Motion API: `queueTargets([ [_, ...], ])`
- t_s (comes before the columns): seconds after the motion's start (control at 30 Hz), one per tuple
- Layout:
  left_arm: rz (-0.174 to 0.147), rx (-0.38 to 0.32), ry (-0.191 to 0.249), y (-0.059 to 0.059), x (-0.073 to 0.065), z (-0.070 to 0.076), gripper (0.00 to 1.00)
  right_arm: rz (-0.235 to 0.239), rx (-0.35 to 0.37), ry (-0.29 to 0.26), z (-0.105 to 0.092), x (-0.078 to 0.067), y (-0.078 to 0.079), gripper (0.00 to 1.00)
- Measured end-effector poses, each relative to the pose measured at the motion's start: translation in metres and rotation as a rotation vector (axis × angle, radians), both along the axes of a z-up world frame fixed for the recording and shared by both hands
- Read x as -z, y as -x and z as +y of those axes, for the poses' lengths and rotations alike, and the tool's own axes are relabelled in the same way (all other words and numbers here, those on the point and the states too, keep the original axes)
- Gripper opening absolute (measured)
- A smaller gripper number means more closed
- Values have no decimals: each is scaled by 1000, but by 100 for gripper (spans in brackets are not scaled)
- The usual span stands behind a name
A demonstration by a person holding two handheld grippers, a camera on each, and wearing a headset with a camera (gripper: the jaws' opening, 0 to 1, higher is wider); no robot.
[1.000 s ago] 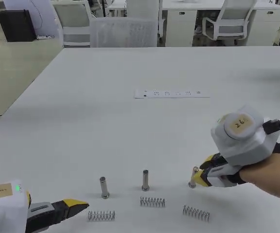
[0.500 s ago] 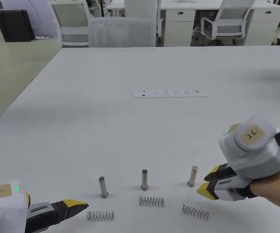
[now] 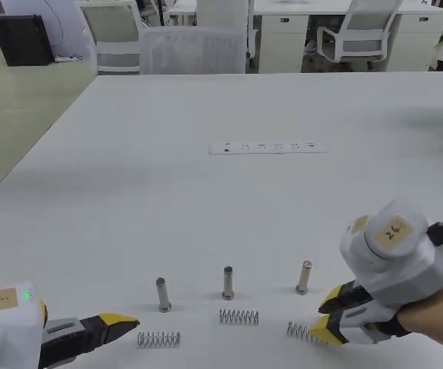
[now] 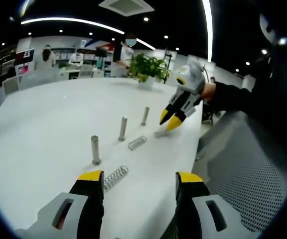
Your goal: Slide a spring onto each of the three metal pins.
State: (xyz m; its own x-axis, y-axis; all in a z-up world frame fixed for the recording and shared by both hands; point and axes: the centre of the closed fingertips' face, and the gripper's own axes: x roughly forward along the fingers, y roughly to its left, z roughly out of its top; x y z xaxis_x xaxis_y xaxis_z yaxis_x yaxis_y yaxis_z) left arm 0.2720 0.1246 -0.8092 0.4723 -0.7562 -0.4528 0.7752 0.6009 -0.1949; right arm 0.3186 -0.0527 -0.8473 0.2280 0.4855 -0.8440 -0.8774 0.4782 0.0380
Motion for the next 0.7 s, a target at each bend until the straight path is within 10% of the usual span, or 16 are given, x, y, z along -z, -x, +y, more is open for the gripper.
queueTargets([
  [0.7,5,3,2,1,1,-2,52,22,-76,81,-3,16,10,13],
])
